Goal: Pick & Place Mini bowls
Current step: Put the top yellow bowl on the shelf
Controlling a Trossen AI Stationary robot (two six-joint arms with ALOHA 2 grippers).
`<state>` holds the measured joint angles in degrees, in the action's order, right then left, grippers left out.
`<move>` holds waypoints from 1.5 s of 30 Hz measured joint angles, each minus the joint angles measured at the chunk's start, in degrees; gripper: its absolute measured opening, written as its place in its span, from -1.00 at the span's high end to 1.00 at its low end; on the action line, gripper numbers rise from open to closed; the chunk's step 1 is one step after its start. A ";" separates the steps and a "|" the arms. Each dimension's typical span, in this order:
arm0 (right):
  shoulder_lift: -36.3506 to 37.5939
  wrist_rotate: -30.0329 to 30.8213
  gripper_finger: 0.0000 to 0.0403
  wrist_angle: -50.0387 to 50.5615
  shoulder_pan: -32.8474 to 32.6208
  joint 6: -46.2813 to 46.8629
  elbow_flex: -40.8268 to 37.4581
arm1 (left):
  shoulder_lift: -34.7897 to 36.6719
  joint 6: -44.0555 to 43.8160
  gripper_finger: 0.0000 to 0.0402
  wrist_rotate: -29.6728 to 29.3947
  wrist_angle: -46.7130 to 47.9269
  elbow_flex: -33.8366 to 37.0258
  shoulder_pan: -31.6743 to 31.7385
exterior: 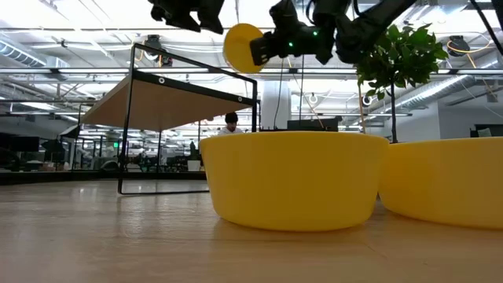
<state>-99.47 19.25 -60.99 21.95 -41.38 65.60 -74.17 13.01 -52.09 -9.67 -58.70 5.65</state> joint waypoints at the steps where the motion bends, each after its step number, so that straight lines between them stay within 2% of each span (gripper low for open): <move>1: -0.35 -0.10 1.00 -0.04 -0.44 -0.11 0.49 | -0.32 -0.26 -0.67 1.14 -0.09 0.00 0.32; 4: -0.83 -2.15 1.00 0.05 -1.74 -0.26 0.86 | -1.55 -0.34 -0.67 4.14 -1.17 0.01 1.35; 9: -0.76 -2.88 1.00 -0.31 -3.40 -1.69 0.88 | -2.96 -0.15 -0.67 3.73 -1.49 0.06 2.84; 12: -0.65 -1.24 1.00 -0.44 -3.79 -3.02 0.88 | -2.87 0.77 -0.67 3.01 -1.68 0.10 3.13; 15: -0.65 -1.02 1.00 0.17 -3.69 -2.61 0.88 | -2.84 3.89 -0.57 2.20 -1.87 0.09 2.96; 17: -0.65 -0.59 1.00 0.82 -3.69 -2.81 0.88 | -2.91 6.75 -0.41 2.16 -1.58 0.09 2.69; 20: -0.65 -0.28 1.00 1.45 -3.98 -3.16 0.90 | -2.90 11.49 -0.06 2.42 -1.65 0.09 2.53; 25: -0.64 0.57 1.00 2.68 -4.30 -4.28 0.86 | -3.67 11.42 0.57 2.46 -1.12 0.09 4.81; 29: -0.54 2.24 0.99 3.38 -4.43 -4.02 0.83 | -3.67 12.86 0.90 1.16 -1.88 0.07 5.09; 31: -0.56 4.87 0.95 4.15 -5.07 -3.14 0.83 | -3.64 13.84 0.94 -0.97 -2.79 0.07 4.95; 34: -0.07 6.38 0.78 7.91 -5.80 -2.83 0.83 | -2.37 17.70 0.95 -3.72 -4.41 0.09 4.36; 39: 2.49 8.45 0.33 15.32 -7.79 -0.20 0.88 | 1.52 22.51 0.97 -5.29 -7.43 0.09 3.82; 41: 3.59 12.81 0.15 19.29 -8.77 0.49 0.68 | 3.50 24.12 0.98 -8.23 -8.07 0.09 3.98; 45: 5.79 15.26 -0.13 23.20 -9.90 0.87 -0.46 | 7.58 28.31 0.98 -17.62 -8.14 0.02 4.31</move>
<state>-93.68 34.50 -37.79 12.06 -40.51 65.14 -66.59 41.32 -69.71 -17.81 -58.67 9.96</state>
